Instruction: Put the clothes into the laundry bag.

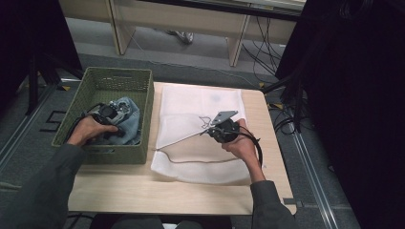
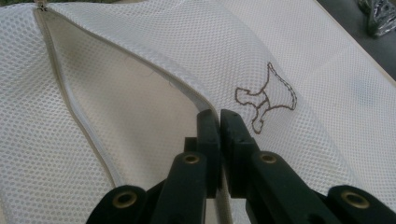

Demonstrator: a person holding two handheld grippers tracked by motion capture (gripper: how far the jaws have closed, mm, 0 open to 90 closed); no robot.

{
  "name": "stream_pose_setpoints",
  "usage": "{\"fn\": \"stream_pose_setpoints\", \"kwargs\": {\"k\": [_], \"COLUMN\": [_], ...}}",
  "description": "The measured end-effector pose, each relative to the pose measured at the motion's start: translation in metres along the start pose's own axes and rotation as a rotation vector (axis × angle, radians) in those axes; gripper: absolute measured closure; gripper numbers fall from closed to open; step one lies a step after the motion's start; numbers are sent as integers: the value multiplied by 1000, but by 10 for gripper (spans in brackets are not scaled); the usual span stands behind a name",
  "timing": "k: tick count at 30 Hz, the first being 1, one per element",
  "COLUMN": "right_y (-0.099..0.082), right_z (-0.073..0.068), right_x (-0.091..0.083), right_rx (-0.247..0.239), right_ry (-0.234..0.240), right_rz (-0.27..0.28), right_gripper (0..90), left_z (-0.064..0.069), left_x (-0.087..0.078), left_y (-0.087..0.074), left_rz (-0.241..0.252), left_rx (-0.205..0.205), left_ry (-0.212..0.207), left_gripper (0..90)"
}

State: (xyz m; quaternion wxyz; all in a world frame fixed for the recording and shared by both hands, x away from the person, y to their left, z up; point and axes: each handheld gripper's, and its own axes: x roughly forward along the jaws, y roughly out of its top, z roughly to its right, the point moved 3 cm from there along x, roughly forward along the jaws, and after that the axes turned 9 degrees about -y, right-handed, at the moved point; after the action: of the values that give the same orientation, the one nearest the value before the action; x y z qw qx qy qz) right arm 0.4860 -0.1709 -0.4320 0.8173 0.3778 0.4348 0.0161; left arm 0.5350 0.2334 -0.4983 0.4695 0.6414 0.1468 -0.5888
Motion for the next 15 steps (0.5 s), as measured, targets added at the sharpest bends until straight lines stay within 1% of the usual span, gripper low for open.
{"fn": "stream_pose_setpoints", "kwargs": {"k": [1,2,3,4,5,6,7,8,9,10,11,12,13,14,15], "right_y": [0,0,0,0,0,0,0,0,0,0,0,0,0,0,0], "right_z": [0,0,-2,-2,-2,-2,-2,-2,-2,-2,-2,-2,-2,-2,-2], "right_x": [0,0,-1,-1,-1,-1,-1,-1,-1,-1,-1,-1,-1,-1,-1], "right_rx": [1,7,21,16,19,23,23,11,11,19,20,23,21,18,18], "right_ry": [-6,-8,-7,-7,-4,-5,-7,-6,-6,-8,-8,-6,-7,-7,-7], "right_rz": [4,0,-8,-7,-7,-8,-9,-5,-4,-6,-3,-6,-5,-5,-5], "right_gripper": [873,873,873,873,874,873,873,873,873,873,873,873,873,873,874], "left_z": [0,2,1,2,2,1,2,1,0,-2,-1,-1,-3,-1,-4], "left_x": [0,1,1,2,4,6,9,11,14,13,15,13,11,11,10], "left_y": [-1,-2,-2,-3,-4,-4,-5,-5,-4,-4,-4,-3,-4,-5,-4], "left_rz": [-15,-16,-27,-19,-30,-50,-53,-54,-52,-92,-78,-77,-68,-56,-60], "left_rx": [24,32,39,33,37,65,56,52,57,78,54,39,41,-3,40], "left_ry": [-3,-3,-11,-17,-24,-16,-14,-10,7,1,-12,-40,-30,-45,-50], "left_gripper": [175,172,165,153,142,141,134,128,123,129,177,236,336,432,467]}}
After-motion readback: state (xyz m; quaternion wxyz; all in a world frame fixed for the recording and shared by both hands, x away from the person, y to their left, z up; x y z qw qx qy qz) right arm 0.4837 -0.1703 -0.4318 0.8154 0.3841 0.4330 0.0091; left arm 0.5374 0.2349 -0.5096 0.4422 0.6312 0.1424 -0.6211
